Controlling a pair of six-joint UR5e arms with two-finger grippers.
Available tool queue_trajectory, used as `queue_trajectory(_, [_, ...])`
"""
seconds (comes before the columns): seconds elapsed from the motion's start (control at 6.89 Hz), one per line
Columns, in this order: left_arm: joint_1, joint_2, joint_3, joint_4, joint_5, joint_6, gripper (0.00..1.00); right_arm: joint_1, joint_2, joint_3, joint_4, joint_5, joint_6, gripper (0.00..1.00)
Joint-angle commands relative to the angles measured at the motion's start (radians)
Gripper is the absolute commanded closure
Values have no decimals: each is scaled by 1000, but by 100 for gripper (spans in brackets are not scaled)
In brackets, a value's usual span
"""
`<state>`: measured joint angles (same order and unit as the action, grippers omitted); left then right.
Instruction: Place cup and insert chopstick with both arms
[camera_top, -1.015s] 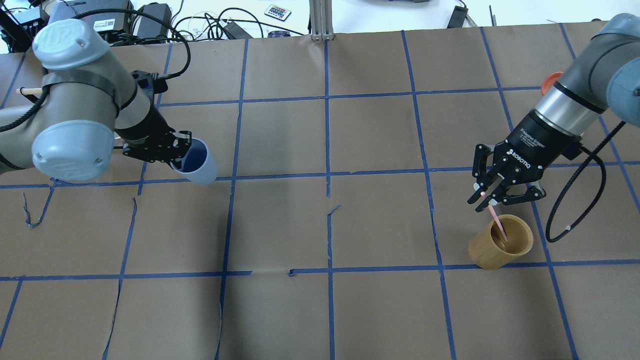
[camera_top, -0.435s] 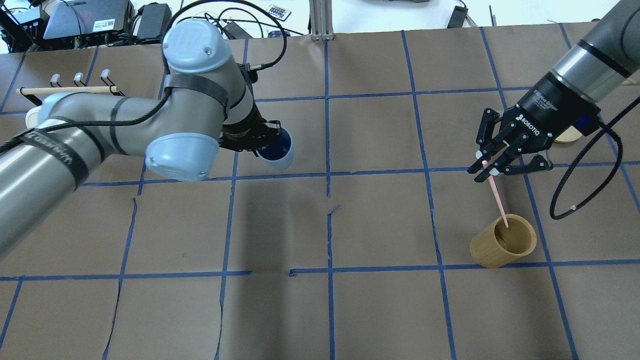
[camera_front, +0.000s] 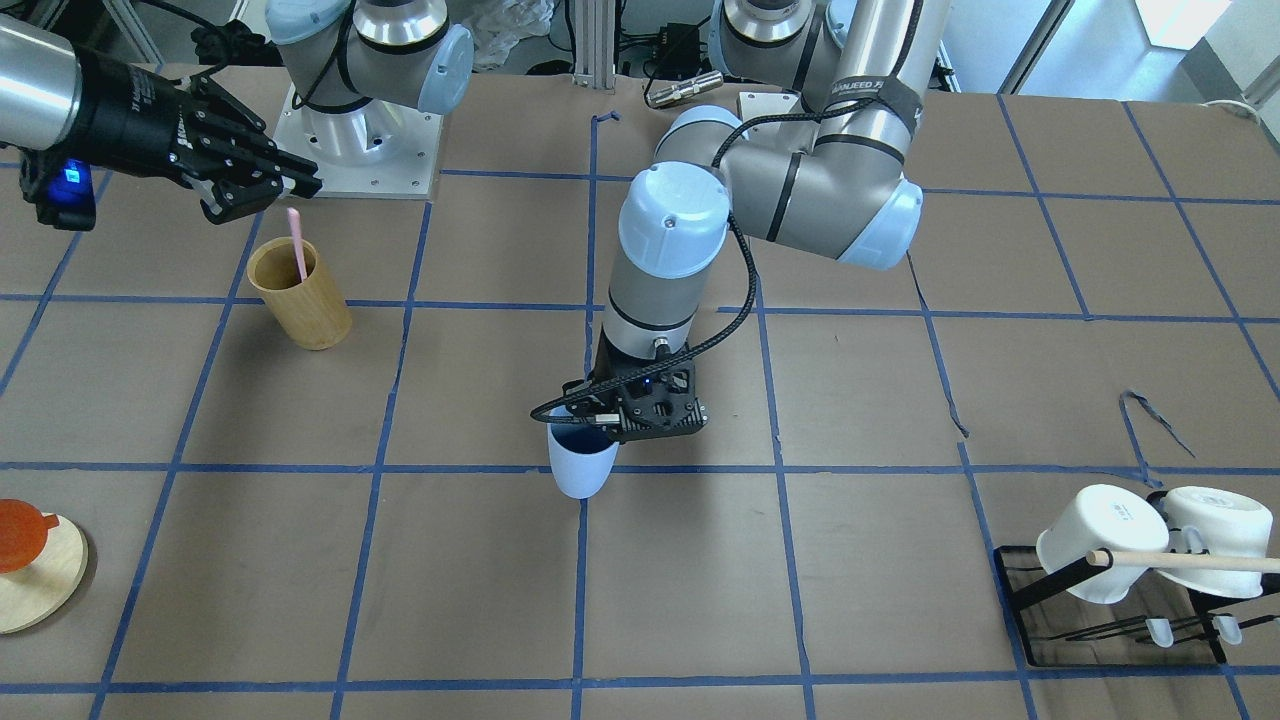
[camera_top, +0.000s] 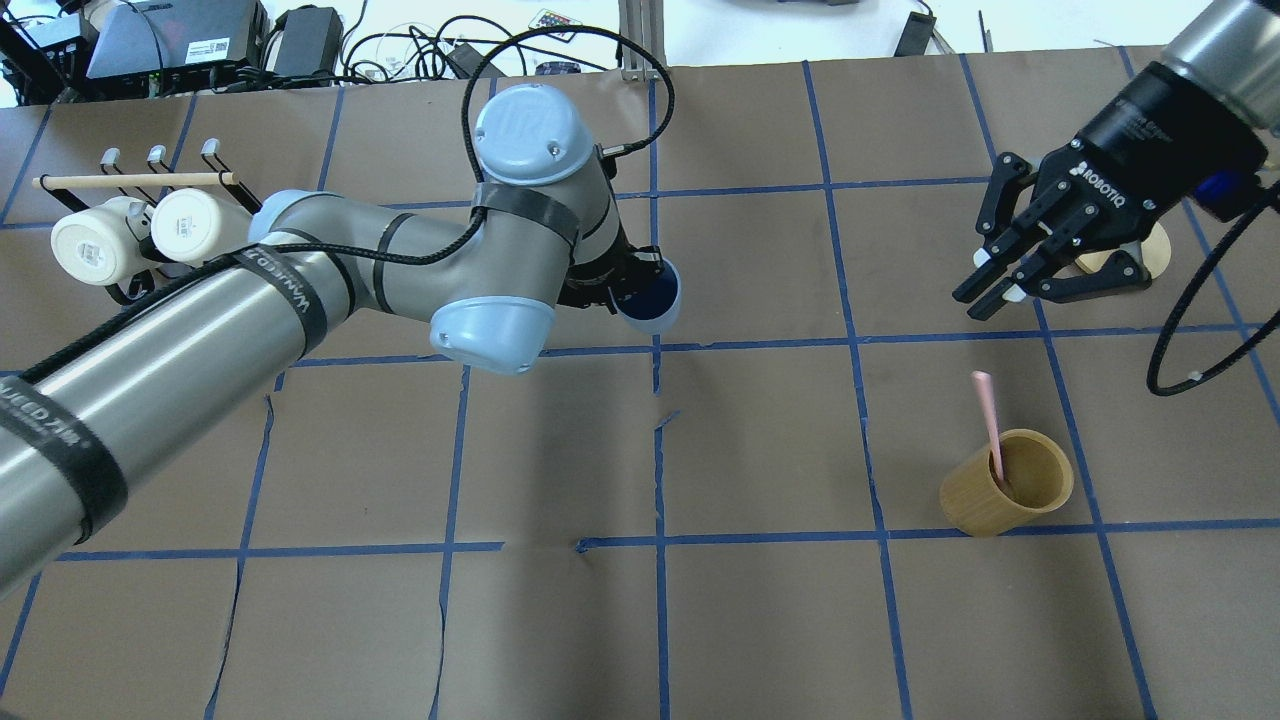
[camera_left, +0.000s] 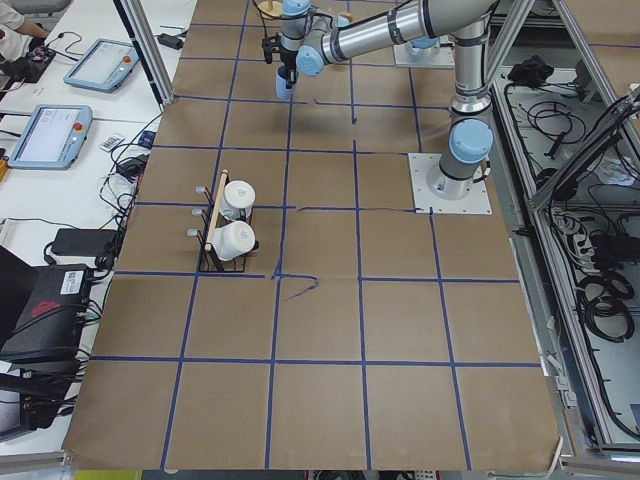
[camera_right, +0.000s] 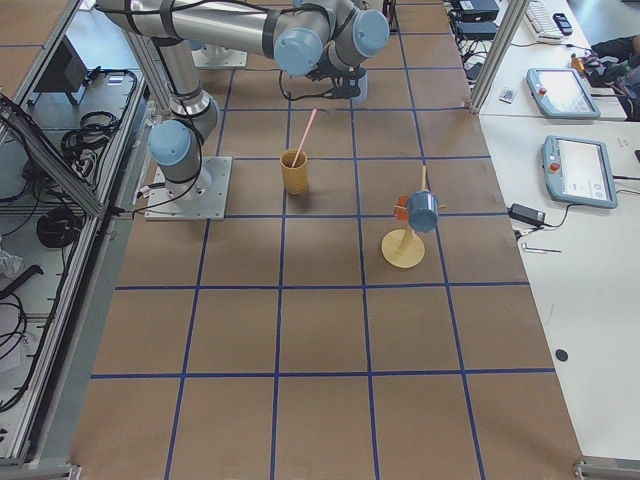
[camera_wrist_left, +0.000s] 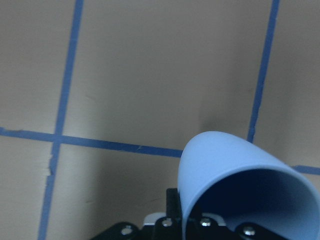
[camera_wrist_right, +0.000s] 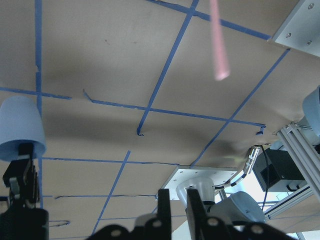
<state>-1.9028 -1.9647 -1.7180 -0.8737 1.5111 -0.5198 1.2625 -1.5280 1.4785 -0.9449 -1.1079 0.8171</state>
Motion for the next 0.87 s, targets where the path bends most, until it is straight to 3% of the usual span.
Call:
queue_trajectory(0.0, [-19,-46,27,-2,11,1,100,1,0,-44,28,86,-16,76])
queue_trajectory(0.29, [-18,-37,41,-89,17,52,100,2,5,-37,18,47,-45,76])
queue_trajectory(0.44, [-18,-42,53,-100,17,57,100,3,6,-35,23,-45,-115,72])
queue_trajectory(0.58, [-16,-48,58,-108,17,73,100,3,6,-12,23,-231,-230,46])
queue_trajectory(0.73, [-16,-59,60,-108,17,73,100,3,6,11,15,-281,-258,46])
